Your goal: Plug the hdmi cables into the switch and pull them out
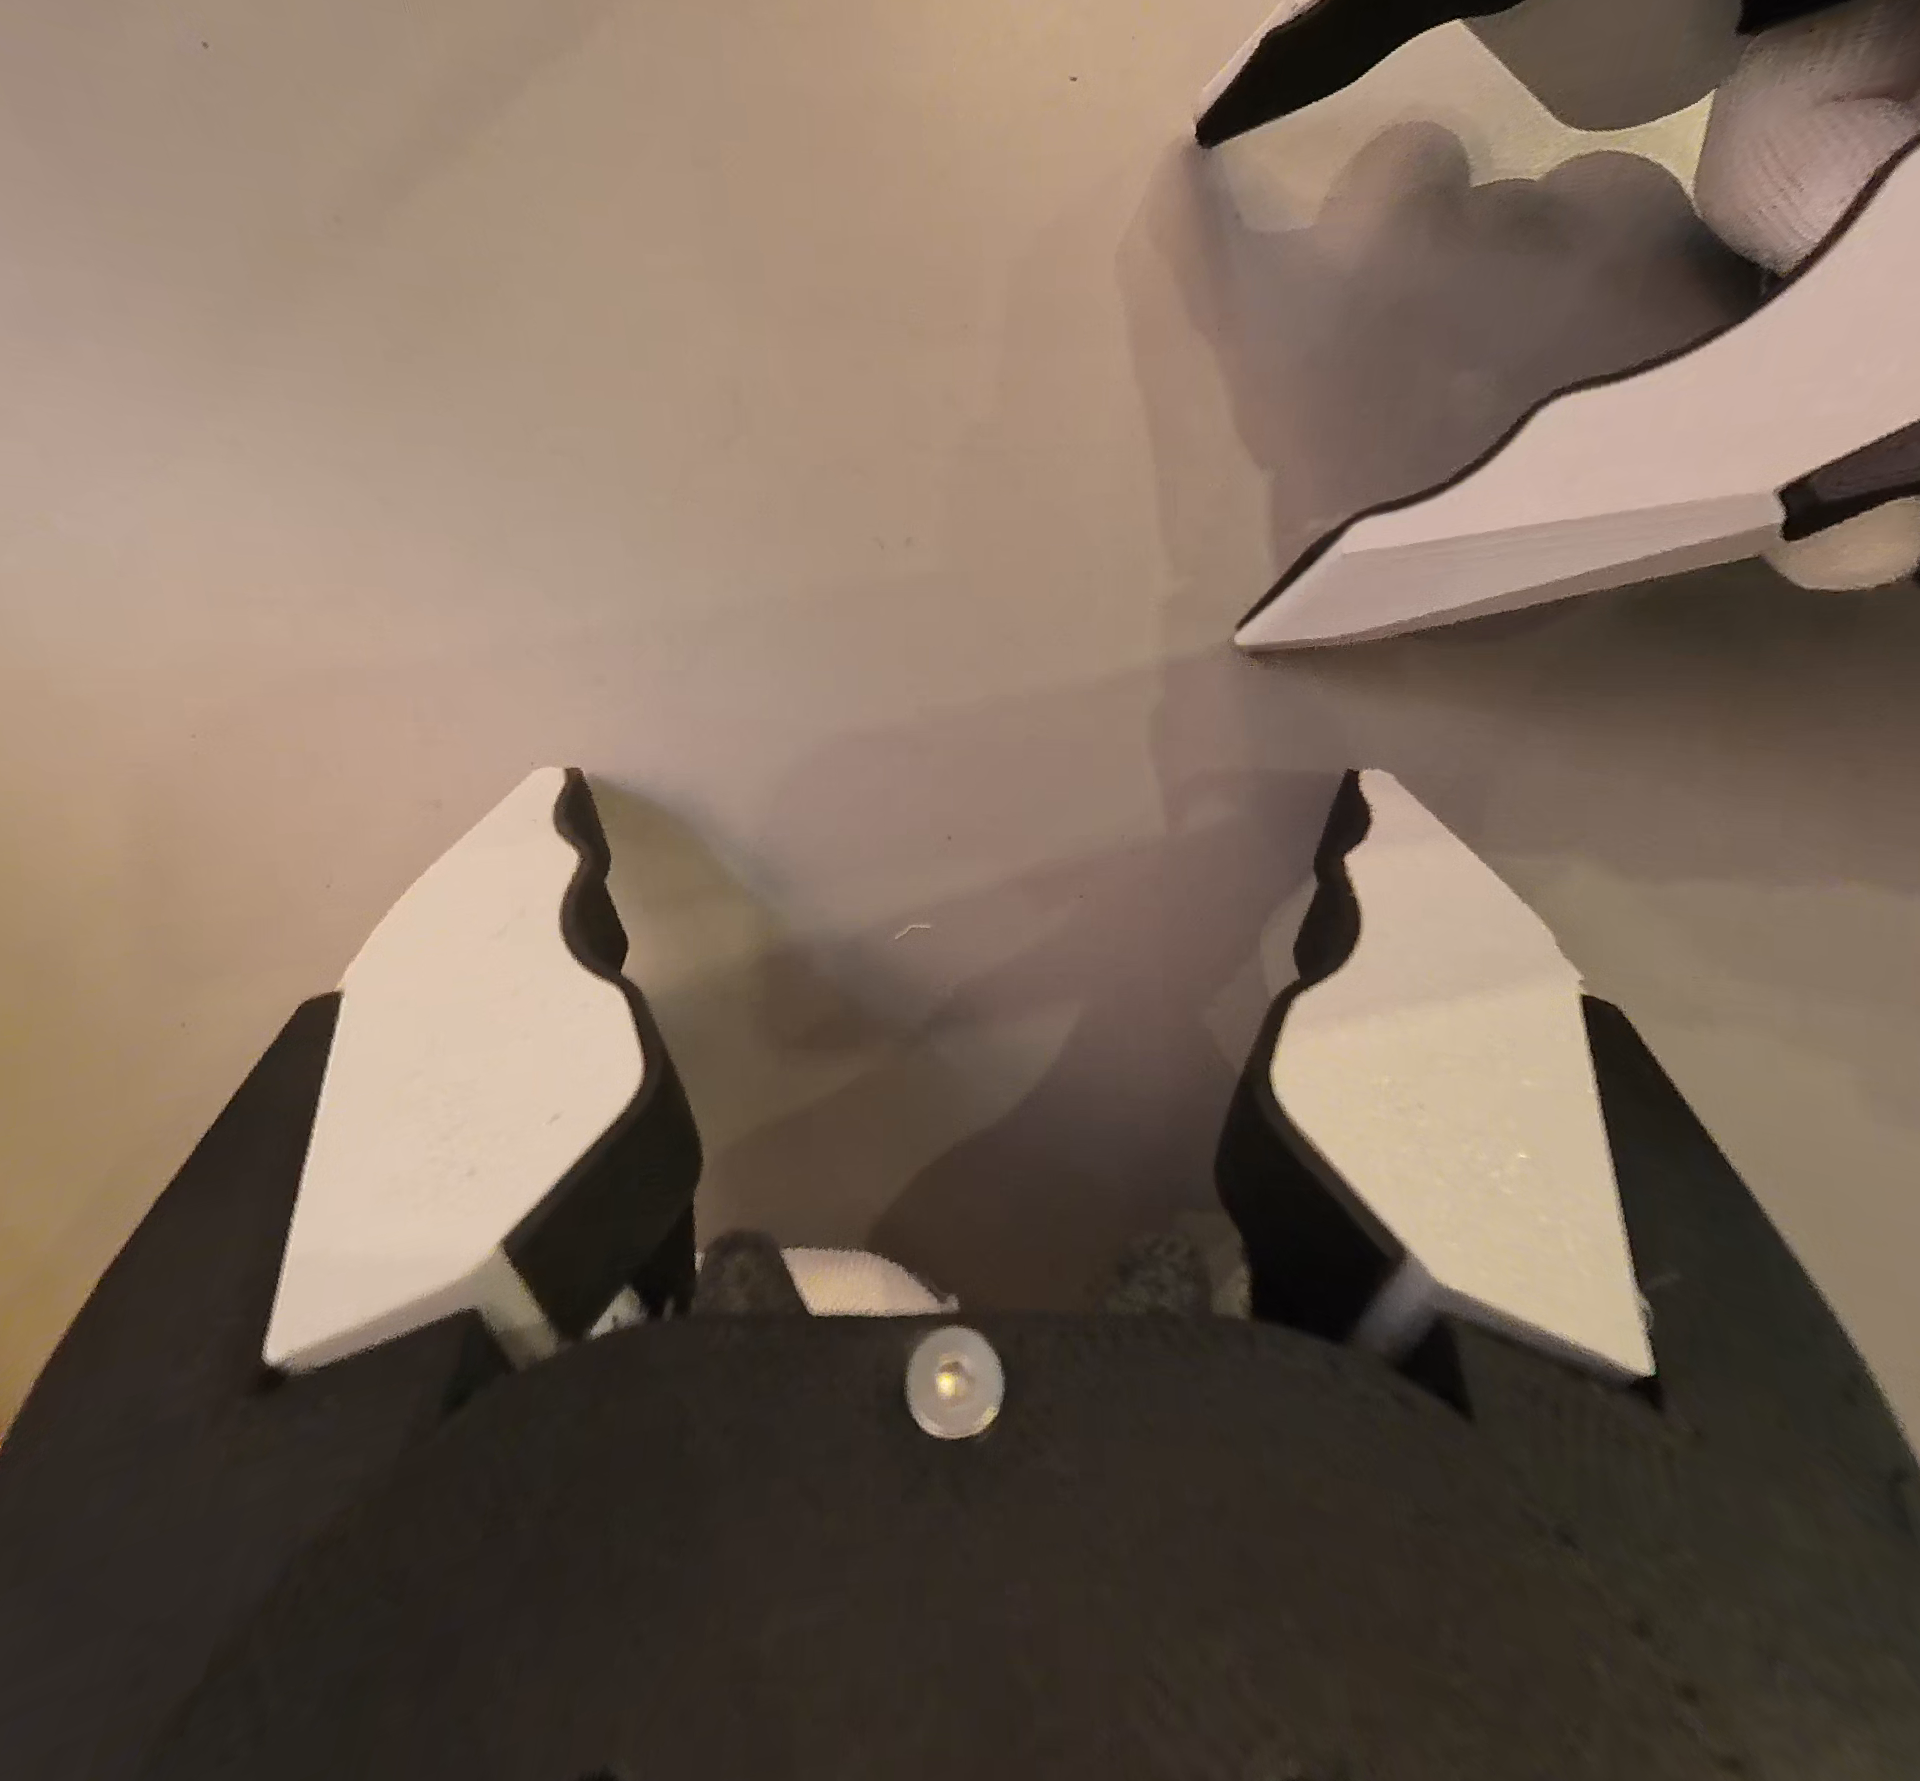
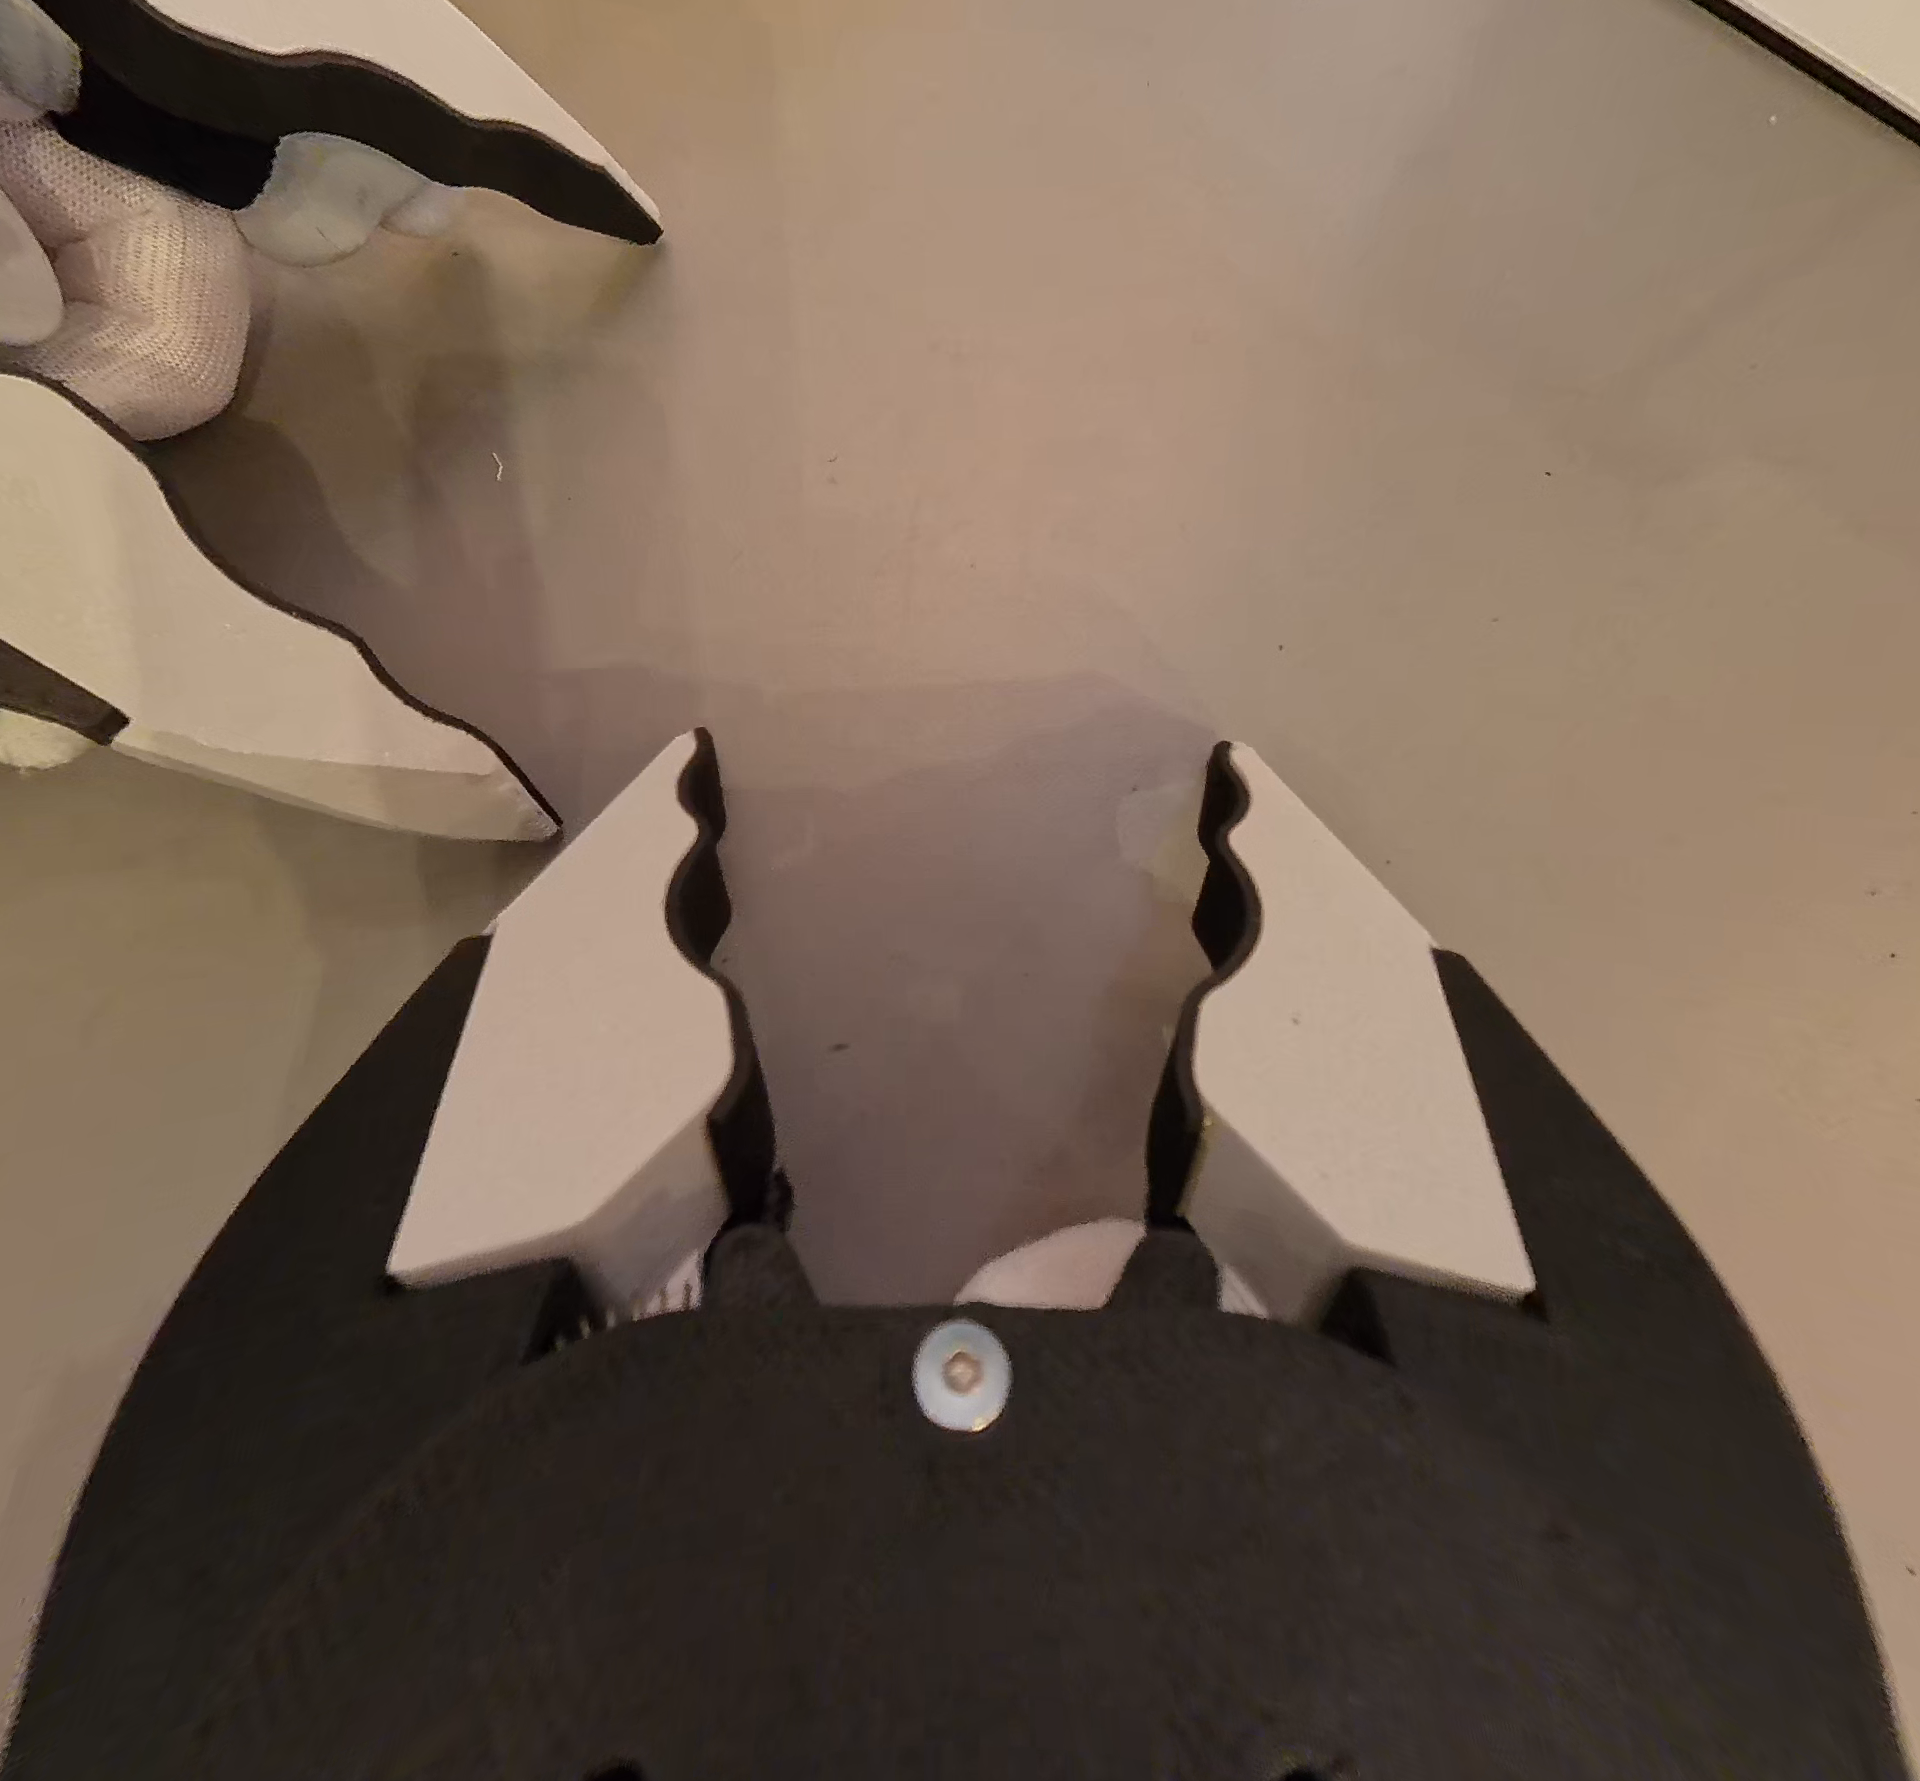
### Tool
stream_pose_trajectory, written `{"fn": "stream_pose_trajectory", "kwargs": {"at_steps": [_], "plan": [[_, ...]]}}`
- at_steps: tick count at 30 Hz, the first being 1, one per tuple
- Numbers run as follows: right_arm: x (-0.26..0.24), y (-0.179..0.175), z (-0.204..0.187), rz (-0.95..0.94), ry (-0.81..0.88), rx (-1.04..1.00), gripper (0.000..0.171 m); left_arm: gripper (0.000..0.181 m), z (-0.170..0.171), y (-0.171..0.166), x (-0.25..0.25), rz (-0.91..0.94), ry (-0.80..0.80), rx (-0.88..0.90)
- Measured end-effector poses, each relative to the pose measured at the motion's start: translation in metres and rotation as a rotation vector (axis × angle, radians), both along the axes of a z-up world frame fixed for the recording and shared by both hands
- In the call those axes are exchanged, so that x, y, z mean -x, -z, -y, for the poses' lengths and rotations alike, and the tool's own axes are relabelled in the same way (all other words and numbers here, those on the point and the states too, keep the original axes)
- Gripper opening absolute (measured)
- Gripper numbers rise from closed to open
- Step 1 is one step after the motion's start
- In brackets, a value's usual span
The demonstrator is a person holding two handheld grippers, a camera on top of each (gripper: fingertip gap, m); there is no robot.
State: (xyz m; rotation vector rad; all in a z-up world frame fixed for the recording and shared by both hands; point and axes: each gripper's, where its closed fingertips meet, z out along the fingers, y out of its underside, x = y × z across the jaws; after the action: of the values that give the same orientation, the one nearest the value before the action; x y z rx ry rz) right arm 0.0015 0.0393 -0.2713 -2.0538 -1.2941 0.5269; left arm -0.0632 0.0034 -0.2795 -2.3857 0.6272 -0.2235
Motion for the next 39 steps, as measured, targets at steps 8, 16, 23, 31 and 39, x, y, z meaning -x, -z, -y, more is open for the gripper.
{"fn": "stream_pose_trajectory", "kwargs": {"at_steps": [8,16,23,31,39], "plan": [[0.0005,-0.0005,-0.0002,-0.005,-0.004,-0.002,0.085,0.121,-0.0002,-0.0009,-0.0001,0.004,-0.001,-0.007],[0.0005,-0.0007,-0.0003,-0.005,-0.002,-0.002,0.084,0.12,-0.0002,-0.0012,0.0002,0.005,-0.004,-0.009],[0.0005,-0.0007,-0.0002,-0.005,-0.001,-0.003,0.084,0.12,-0.0002,-0.0012,0.0002,0.005,-0.004,-0.009],[0.0003,-0.0006,0.0,-0.004,-0.001,-0.003,0.084,0.12,-0.0002,-0.001,0.0001,0.004,-0.004,-0.01],[0.001,-0.0026,-0.0009,-0.01,-0.014,-0.025,0.068,0.073,-0.0013,-0.0074,0.0034,0.027,-0.02,-0.046]]}}
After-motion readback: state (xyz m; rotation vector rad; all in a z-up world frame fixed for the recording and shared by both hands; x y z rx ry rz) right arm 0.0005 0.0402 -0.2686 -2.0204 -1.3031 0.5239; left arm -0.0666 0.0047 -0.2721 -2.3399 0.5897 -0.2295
